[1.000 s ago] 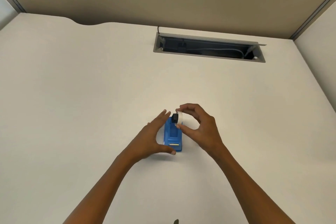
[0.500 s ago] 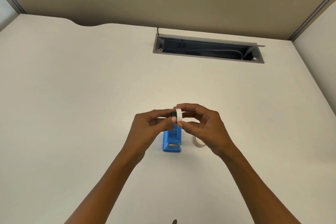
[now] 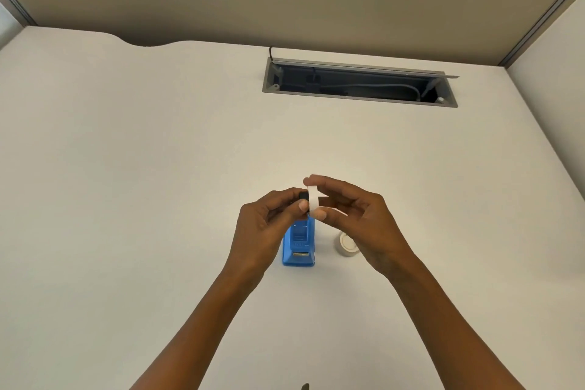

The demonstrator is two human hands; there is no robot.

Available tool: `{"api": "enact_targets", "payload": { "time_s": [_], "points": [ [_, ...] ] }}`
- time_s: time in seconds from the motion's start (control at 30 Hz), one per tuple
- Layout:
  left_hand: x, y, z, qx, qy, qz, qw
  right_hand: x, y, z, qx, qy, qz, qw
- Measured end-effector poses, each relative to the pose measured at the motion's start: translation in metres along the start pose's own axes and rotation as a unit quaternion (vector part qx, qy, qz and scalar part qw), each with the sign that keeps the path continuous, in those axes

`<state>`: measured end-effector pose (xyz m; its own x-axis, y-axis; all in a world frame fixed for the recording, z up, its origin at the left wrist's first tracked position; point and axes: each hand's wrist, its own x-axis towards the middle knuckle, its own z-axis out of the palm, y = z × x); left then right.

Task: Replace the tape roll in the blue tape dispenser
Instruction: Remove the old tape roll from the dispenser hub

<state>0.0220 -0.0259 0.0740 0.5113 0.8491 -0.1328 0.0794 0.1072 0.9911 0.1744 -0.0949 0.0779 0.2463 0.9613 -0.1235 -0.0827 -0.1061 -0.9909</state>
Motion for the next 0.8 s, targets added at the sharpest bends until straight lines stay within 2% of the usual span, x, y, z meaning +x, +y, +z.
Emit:
{"api": "enact_targets", "payload": {
  "time_s": [0.1, 0.27, 0.43, 0.6, 0.7, 0.8],
  "points": [
    [-0.001, 0.003, 0.002, 0.020, -0.017, 0.025, 0.999, 0.002, -0.002, 0.008, 0.022, 0.014, 0.041, 0.999],
    [-0.005, 0.006, 0.007, -0.003, 0.005, 0.034, 0.999, 0.004, -0.002, 0.017, -0.013, 0.069, 0.022, 0.997],
    [-0.007, 0.001, 0.008, -0.059, 0.022, -0.012, 0.998, 0.003, -0.001, 0.016, -0.057, 0.070, -0.007, 0.996],
    [-0.002, 0.000, 0.000, -0.096, 0.026, -0.082, 0.992, 0.005, 0.001, 0.005, -0.018, 0.048, -0.007, 0.999],
    [-0.001, -0.002, -0.005, -0.097, 0.022, -0.092, 0.991, 0.019, 0.008, -0.003, -0.009, 0.106, -0.001, 0.994],
    [-0.002, -0.005, -0.008, -0.097, 0.016, -0.098, 0.990, 0.043, 0.021, -0.011, -0.048, 0.154, 0.024, 0.987]
  ]
}}
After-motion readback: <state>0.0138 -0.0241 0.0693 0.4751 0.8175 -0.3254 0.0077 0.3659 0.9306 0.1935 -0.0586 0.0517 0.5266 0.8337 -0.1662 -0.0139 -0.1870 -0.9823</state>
